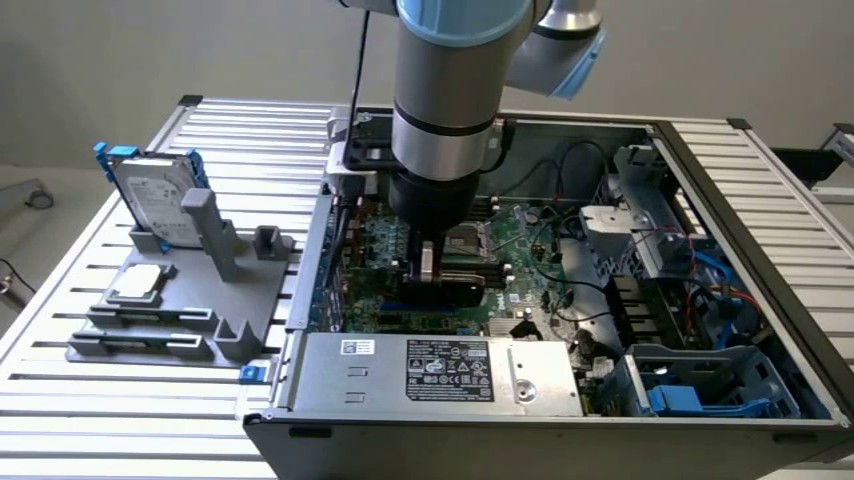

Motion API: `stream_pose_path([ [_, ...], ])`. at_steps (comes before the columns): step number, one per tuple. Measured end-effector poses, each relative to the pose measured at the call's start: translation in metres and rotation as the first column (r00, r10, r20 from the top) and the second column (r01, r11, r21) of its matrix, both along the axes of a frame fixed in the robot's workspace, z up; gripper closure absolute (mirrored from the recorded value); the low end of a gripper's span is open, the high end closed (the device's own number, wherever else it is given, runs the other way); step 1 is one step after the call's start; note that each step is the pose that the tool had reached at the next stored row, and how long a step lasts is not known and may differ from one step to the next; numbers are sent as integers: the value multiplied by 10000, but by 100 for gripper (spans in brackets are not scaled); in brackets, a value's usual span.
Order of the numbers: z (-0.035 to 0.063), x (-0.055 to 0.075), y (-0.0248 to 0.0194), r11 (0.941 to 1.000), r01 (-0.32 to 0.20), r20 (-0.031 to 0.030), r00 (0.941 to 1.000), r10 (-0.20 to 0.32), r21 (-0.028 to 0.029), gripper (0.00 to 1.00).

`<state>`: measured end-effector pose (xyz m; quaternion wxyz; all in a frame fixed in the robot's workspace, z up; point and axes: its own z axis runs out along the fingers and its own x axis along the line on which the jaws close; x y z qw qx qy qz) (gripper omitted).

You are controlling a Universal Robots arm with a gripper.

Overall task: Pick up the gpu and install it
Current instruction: 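Insert the gpu into the slot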

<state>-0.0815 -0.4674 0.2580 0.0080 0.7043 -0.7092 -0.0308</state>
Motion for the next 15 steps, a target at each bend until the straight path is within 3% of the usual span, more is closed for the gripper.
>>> stream_pose_path([
  [12, 6, 0, 0, 10000, 0, -33, 10000, 0, 1, 74],
  [15, 3, 0, 0, 10000, -1, -37, 10000, 1, 26, 74],
])
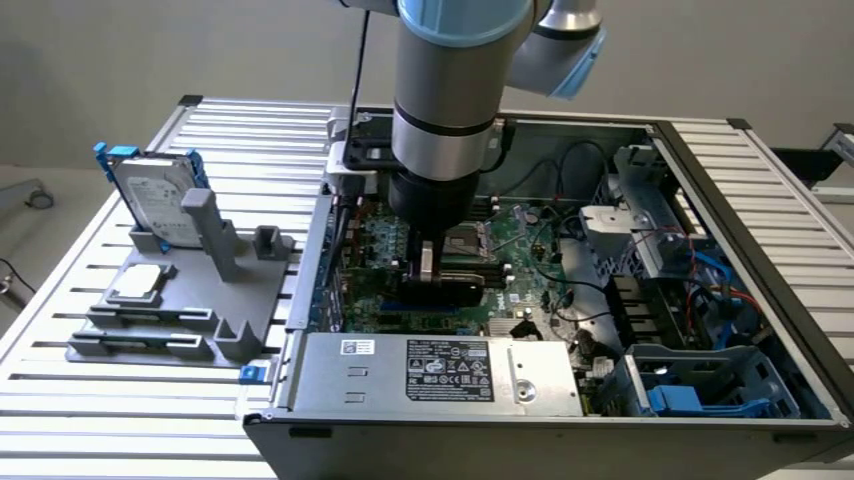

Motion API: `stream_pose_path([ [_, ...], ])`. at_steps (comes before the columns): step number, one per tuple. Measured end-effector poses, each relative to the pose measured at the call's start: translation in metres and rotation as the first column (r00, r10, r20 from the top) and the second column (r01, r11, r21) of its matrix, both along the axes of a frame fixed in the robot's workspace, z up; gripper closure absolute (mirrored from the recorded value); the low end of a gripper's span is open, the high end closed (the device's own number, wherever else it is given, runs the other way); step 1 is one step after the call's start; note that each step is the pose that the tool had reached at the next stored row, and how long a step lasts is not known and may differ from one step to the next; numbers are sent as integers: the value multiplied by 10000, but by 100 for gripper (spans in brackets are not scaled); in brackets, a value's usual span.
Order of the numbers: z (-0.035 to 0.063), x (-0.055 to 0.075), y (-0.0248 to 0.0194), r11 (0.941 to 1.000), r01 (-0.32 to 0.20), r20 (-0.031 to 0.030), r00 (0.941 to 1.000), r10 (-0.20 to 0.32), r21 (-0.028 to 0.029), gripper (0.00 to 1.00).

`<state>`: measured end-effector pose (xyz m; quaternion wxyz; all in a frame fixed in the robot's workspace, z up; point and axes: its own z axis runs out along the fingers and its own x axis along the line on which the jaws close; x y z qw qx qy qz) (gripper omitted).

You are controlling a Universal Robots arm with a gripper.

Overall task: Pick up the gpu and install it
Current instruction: 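Insert the gpu into the slot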

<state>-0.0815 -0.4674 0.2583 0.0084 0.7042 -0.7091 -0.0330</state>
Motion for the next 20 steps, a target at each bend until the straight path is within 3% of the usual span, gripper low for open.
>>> stream_pose_path([
  [4, -16, 0, 0, 10000, 1, -20, 10000, -1, 35, 74],
  [10, -30, -1, 0, 10000, 0, -54, 10000, 0, 34, 74],
  [20, -47, -1, 0, 10000, 1, -59, 10000, 0, 35, 74],
])
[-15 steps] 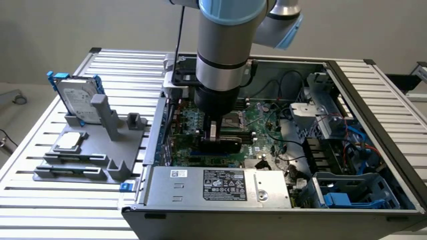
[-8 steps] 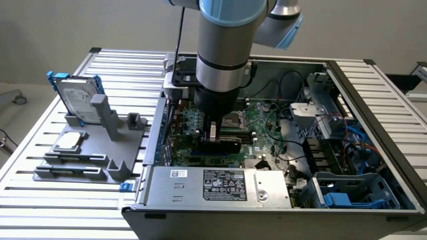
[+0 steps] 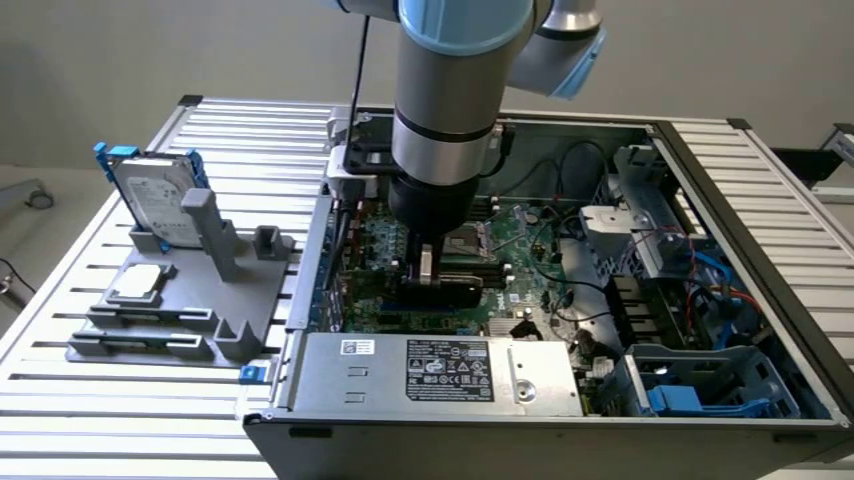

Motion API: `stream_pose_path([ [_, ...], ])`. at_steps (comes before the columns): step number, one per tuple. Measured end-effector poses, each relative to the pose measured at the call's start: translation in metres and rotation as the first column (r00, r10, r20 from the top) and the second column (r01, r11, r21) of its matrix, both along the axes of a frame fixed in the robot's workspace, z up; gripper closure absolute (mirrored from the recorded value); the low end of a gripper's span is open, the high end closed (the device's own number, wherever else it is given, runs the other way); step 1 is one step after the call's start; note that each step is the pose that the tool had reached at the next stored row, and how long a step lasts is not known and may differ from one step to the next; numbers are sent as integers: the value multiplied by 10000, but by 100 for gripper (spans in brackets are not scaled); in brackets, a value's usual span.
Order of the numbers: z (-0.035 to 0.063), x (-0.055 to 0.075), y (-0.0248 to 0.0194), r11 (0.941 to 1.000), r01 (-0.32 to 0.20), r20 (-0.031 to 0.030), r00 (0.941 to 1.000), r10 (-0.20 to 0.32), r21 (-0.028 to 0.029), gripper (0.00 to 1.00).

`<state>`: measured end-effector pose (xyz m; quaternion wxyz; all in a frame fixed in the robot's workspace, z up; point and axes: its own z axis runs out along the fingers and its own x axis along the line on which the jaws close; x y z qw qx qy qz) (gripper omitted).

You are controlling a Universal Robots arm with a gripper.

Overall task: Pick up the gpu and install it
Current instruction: 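Insert the gpu into the slot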

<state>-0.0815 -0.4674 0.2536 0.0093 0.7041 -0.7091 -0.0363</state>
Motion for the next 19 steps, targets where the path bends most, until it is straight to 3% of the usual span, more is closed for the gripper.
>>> stream_pose_path([
  [5, 4, 1, 0, 10000, 1, -5, 10000, -1, 16, 72],
  [9, 47, 1, 0, 10000, 1, -23, 10000, -1, 22, 53],
  [13, 121, 2, 0, 10000, 0, -43, 10000, 0, 24, 53],
  [19, 318, 8, 0, 10000, 0, -56, 10000, 0, 43, 53],
])
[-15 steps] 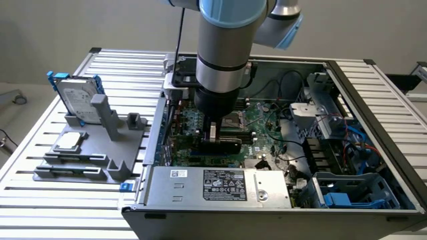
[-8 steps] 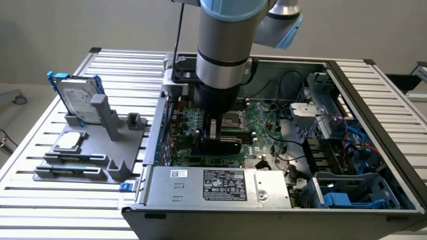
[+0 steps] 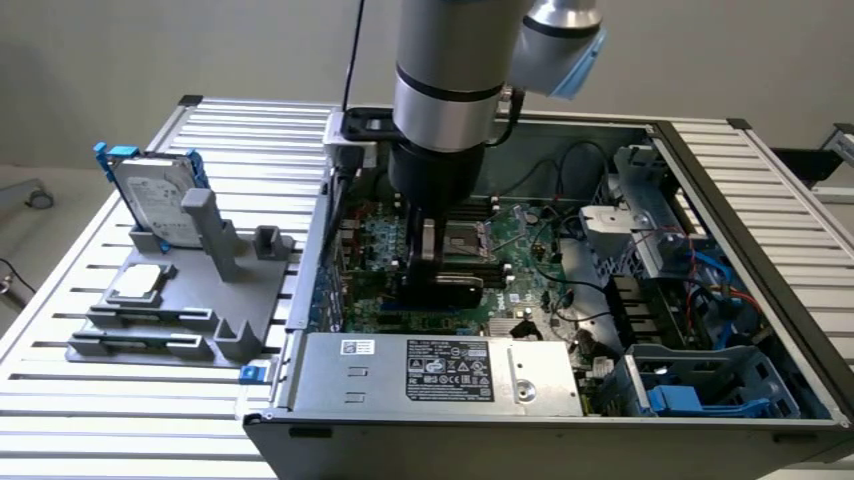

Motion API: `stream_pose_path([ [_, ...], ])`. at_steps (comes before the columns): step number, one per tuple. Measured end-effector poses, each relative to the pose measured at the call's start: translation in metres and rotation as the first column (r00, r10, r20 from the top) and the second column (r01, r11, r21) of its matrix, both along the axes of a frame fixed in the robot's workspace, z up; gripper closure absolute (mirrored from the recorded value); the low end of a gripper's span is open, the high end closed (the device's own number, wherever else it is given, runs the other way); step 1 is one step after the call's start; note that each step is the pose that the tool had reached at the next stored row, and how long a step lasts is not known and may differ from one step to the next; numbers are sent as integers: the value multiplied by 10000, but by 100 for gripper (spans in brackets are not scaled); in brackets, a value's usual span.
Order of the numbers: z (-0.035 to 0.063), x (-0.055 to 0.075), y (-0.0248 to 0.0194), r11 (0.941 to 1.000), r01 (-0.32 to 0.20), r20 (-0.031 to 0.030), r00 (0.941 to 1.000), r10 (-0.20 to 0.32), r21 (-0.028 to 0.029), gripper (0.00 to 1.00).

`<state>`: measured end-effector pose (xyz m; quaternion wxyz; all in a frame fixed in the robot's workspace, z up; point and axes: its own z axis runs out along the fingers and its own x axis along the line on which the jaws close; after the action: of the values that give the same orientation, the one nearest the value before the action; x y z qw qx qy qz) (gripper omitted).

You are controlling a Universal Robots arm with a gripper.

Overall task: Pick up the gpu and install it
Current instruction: 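Insert the gpu into the slot, then press down on the gpu until it lock into place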

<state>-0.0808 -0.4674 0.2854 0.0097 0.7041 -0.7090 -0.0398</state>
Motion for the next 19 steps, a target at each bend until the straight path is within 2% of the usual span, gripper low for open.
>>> stream_pose_path([
  [3, 102, 0, 0, 10000, 1, 0, 10000, -1, 13, 55],
  [4, 126, 0, 0, 10000, 1, -1, 10000, -1, 16, 62],
  [5, 143, 1, 0, 10000, 0, -1, 10000, 0, 19, 62],
  [7, 150, 1, 0, 10000, 0, 1, 10000, 0, 23, 74],
  [8, 150, 1, 0, 10000, 0, 1, 10000, 0, 23, 74],
  [9, 150, 1, 0, 10000, 0, 0, 10000, 0, 23, 86],
  [11, 151, 1, 0, 10000, 0, -1, 10000, 0, 20, 89],
  [19, 151, 1, 0, 10000, 0, -1, 10000, 0, 20, 89],
])
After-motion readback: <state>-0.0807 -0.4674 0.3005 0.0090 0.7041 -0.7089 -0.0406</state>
